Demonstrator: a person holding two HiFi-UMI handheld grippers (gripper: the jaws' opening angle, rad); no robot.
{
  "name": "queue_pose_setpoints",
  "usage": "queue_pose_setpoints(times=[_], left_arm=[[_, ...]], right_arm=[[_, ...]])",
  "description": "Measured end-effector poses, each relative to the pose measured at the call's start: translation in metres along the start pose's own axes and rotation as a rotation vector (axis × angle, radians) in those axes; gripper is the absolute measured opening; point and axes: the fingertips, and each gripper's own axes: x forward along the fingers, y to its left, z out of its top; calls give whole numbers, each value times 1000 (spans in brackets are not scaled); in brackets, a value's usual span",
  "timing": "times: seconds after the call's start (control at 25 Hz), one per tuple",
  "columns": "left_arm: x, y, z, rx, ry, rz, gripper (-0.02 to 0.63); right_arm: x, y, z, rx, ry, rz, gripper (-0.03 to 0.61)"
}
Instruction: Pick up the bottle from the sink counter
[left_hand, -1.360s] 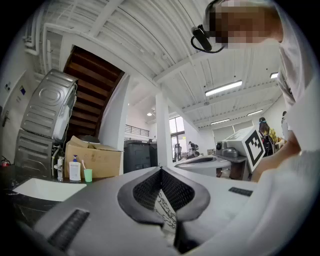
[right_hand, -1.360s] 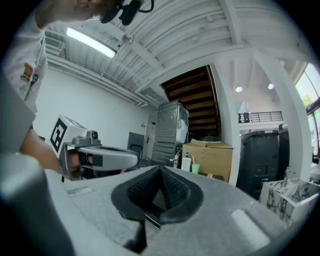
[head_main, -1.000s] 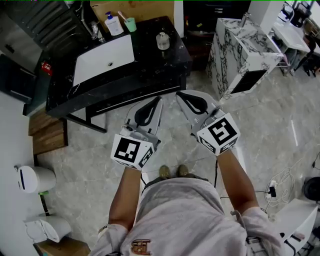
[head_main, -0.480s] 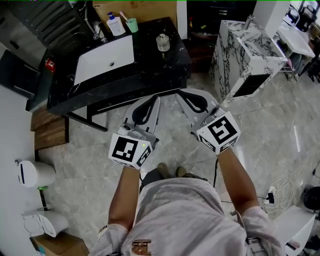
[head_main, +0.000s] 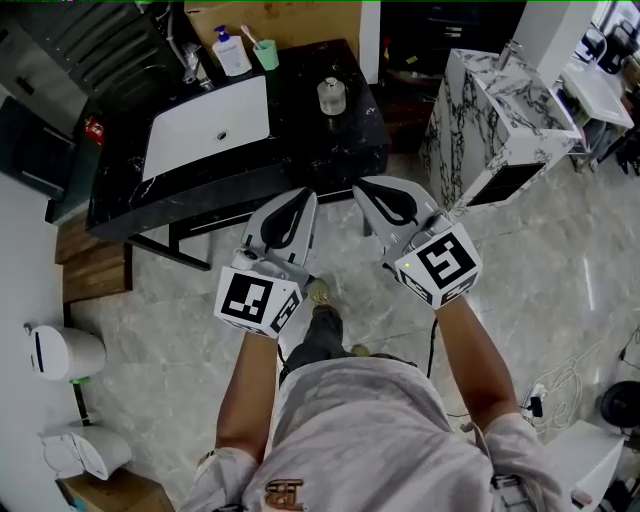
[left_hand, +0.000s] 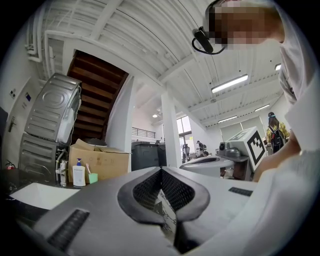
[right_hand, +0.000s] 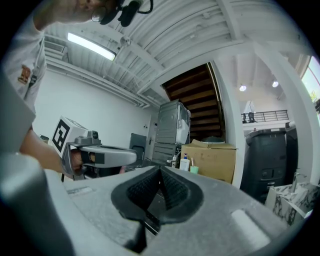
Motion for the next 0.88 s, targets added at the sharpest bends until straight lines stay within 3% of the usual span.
queue_pose_setpoints(times=[0.88], left_arm=[[149,187,-36,-50,11,-133,0]], right_arm=[[197,-138,-42,6,102,-113,0]])
